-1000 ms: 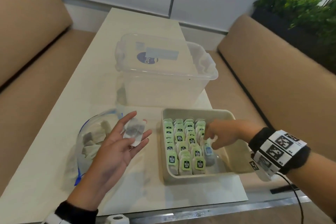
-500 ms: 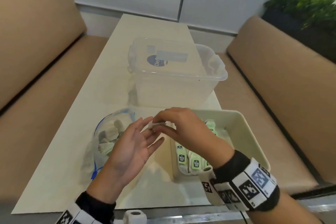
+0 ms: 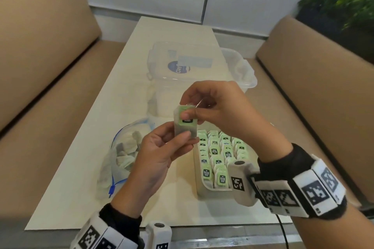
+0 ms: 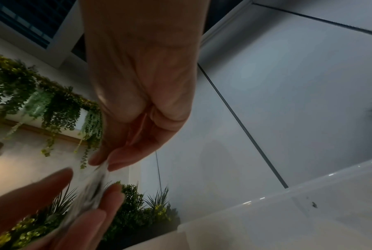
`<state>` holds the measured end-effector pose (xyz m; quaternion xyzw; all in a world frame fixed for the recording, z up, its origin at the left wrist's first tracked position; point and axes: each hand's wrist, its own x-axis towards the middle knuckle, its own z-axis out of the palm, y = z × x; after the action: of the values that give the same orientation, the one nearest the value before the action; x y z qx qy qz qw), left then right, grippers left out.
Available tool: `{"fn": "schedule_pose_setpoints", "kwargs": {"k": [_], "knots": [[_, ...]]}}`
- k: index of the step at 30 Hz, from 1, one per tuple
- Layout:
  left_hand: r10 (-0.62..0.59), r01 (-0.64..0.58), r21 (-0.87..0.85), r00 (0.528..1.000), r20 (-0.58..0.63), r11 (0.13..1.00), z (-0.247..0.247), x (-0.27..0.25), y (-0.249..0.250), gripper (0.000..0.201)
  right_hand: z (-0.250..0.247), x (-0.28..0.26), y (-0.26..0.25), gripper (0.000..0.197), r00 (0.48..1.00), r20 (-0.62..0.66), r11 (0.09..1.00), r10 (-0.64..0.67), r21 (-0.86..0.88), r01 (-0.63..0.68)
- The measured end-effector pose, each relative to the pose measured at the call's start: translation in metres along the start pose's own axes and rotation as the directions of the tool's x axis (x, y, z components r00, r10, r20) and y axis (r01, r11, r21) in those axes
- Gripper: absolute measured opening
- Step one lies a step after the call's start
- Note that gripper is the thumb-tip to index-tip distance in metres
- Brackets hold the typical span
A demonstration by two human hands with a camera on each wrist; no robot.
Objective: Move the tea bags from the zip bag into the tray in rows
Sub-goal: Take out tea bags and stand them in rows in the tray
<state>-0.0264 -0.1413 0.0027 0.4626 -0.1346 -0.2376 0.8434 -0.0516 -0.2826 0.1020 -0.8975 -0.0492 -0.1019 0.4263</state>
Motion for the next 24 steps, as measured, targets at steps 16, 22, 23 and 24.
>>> {"fn": "schedule_pose_setpoints", "kwargs": {"k": [16,22,23,24], "knots": [[0.146,-0.128,0.279,0.988,-0.044,0.952,-0.002,0.003,0.002,0.027,-0.009,-0.005,0.005,0.015,0.997,0.071,0.998,-0.040,-0.046,0.043],[0.030,-0.015,0.290,0.998,-0.046,0.957,-0.021,0.003,-0.003,0.067,-0.043,-0.019,0.019,0.018,0.969,0.246,0.907,-0.037,-0.400,0.136],[0.033,-0.014,0.274,0.997,-0.064,0.962,-0.027,0.003,-0.003,0.070,-0.051,-0.024,0.027,0.018,0.952,0.306,0.881,0.024,-0.457,0.125],[0.035,-0.012,0.261,0.996,-0.086,0.965,-0.034,0.003,-0.003,0.073,-0.059,-0.030,0.035,0.019,0.924,0.367,0.849,0.105,-0.518,0.109]]}}
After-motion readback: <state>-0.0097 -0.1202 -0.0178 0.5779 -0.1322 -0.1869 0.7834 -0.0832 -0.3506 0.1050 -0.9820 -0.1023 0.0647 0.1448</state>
